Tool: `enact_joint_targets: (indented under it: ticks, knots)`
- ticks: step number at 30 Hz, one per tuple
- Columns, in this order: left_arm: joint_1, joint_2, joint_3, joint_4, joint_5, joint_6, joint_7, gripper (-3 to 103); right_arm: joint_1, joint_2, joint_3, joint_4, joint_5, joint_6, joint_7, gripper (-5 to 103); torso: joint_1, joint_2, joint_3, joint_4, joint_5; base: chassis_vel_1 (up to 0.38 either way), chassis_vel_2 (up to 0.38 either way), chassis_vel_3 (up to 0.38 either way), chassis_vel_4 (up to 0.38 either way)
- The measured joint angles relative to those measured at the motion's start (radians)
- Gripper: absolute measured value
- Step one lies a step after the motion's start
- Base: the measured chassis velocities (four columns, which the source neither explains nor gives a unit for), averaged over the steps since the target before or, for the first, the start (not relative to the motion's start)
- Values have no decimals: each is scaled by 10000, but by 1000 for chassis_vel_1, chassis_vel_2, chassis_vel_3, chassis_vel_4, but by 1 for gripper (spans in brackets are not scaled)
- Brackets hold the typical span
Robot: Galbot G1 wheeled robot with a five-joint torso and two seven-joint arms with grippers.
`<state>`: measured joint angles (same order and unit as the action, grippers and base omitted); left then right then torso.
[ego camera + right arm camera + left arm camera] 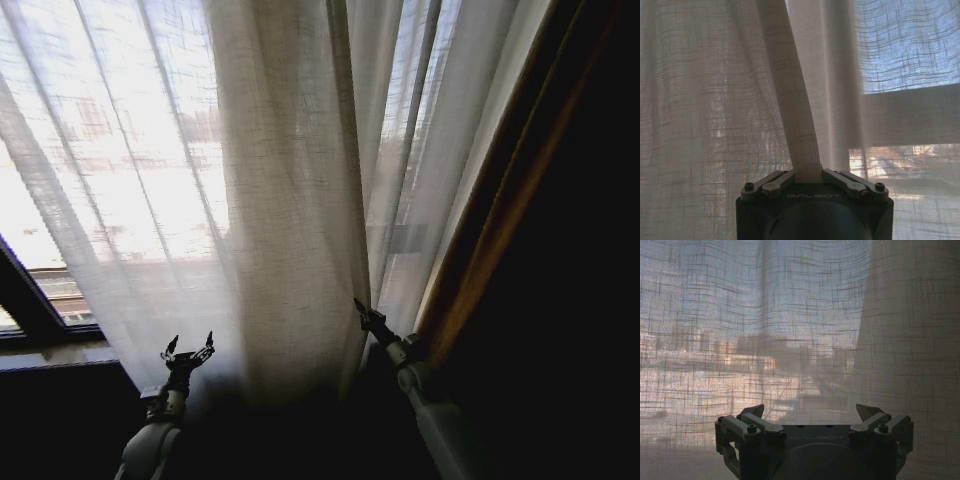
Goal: Open the curtains by pulling them apart, changing their state from closed to fully open.
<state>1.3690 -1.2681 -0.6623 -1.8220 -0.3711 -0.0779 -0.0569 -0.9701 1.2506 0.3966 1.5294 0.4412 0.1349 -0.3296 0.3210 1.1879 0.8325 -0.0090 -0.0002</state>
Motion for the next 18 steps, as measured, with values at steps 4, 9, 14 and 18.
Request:
enact_joint_targets:
  ticks: [4, 9, 14, 18]
  knots:
    - [0, -1, 0, 0, 0, 0, 1, 100, 4, 34, 9, 2, -112, 81, -97, 0, -1, 0, 0, 4, 6, -288, -254, 314, 284]
    - [1, -2, 3, -1, 0, 0, 4, 100, 6, 33, 64, 1, -189, 91, -153, 0, -1, 0, 0, -4, 6, -128, -164, 141, 127]
    - [1, -1, 0, 0, 0, 0, 2, 100, 71, 52, 95, -42, -111, 140, -139, 0, -1, 0, -1, 6, -9, -14, -25, 12, 2]
    - [0, 3, -9, 0, 0, 0, -2, 100, 352, -15, 100, -270, -336, 175, -48, 0, -1, 0, 0, 8, 1, 40, 53, -29, -31]
